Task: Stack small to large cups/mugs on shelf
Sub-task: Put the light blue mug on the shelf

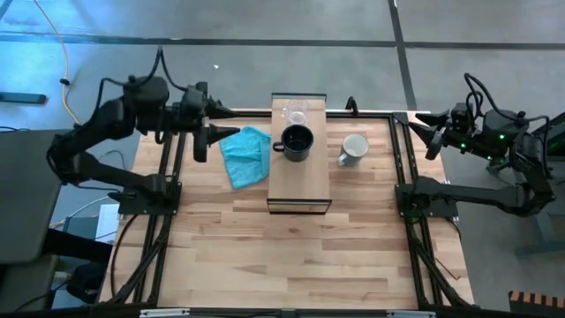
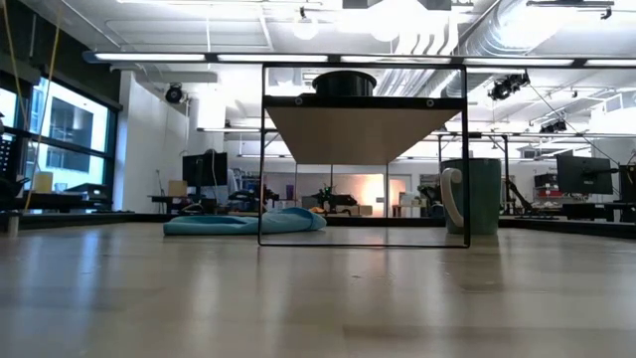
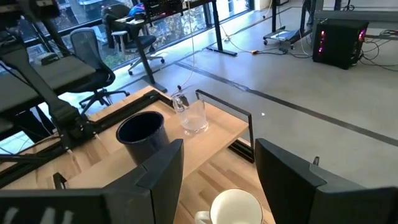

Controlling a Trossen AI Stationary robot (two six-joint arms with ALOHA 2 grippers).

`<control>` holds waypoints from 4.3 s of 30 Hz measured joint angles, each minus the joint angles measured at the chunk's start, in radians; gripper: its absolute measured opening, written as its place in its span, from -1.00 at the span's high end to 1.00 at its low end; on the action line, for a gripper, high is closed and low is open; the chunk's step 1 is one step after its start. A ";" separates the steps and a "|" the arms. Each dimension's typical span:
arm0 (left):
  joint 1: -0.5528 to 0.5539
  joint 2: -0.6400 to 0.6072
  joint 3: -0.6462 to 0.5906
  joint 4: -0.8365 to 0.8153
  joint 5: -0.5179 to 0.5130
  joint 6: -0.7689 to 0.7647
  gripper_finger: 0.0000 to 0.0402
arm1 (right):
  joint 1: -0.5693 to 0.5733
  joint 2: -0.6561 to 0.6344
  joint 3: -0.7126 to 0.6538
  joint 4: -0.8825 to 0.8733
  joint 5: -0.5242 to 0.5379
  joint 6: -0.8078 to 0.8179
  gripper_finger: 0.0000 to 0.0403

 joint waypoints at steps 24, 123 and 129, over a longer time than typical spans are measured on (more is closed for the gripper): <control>0.001 -0.397 -0.722 0.449 0.001 -0.200 0.05 | 0.000 0.000 0.000 -0.191 -0.045 0.134 0.07; 0.000 -0.847 -1.160 0.380 -0.016 -0.453 0.05 | -0.514 0.933 -0.138 -0.097 -0.368 0.040 0.23; 0.001 -0.847 -1.160 0.380 -0.019 -0.461 0.05 | -0.521 0.933 -0.138 -0.093 -0.358 0.044 0.27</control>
